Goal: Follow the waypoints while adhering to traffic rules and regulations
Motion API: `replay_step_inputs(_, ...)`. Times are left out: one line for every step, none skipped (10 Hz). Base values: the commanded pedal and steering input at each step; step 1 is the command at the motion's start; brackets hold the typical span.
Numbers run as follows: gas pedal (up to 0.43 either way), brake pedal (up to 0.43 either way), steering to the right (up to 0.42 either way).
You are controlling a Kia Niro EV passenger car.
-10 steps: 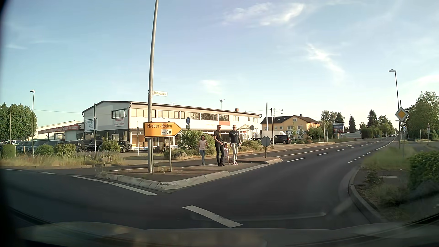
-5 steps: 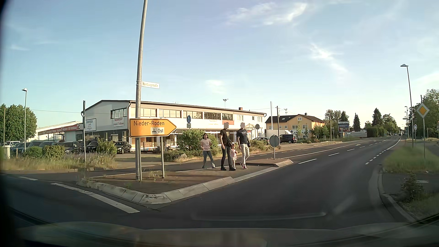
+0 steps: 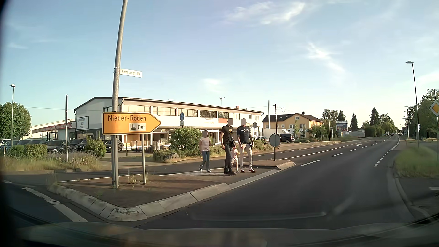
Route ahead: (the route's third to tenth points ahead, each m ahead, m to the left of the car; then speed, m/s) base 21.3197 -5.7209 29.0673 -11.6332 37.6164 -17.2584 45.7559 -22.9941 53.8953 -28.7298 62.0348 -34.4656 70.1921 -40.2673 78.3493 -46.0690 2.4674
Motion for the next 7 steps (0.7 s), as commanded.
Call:
replay_step_inputs(0.000, 0.268, 0.126)
replay_step_inputs(0.000, 0.268, 0.140)
replay_step_inputs(0.000, 0.268, 0.154)
replay_step_inputs(0.000, 0.268, 0.163)
replay_step_inputs(0.000, 0.268, 0.174)
replay_step_inputs(0.000, 0.268, 0.182)
replay_step_inputs(0.000, 0.268, 0.187)
